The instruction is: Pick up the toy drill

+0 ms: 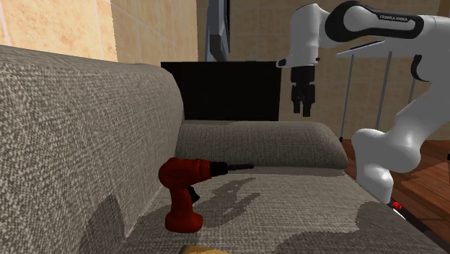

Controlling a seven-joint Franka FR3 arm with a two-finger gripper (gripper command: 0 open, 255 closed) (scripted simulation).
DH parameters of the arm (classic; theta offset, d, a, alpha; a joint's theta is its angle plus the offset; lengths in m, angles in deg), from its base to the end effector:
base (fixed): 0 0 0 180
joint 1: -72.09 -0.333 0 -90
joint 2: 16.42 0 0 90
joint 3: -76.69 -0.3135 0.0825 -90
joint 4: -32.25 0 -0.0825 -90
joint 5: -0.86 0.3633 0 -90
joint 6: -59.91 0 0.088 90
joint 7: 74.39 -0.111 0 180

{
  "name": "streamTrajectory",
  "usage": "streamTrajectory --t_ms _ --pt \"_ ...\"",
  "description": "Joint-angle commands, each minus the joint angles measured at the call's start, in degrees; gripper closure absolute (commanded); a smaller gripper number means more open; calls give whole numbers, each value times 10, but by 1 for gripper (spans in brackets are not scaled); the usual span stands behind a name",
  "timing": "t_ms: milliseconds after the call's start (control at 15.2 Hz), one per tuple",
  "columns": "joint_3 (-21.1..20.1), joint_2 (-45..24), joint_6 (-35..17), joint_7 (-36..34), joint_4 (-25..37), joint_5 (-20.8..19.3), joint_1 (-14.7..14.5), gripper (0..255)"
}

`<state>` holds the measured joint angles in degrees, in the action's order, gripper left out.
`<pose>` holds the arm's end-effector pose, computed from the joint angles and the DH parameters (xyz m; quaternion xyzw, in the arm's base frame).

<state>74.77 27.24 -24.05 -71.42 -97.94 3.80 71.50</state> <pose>0.2833 0.0223 0.6061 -0.9986 -0.0450 0.0225 0.0142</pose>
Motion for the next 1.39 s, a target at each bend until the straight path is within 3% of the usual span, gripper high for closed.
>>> streamTrajectory --t_ms 0,726,1320 --pt "0 0 0 0 0 0 0 0" --pt "-116 -160 -76 -120 111 38 -24 0" --pt "-206 -329 -105 -231 264 1 -37 0"
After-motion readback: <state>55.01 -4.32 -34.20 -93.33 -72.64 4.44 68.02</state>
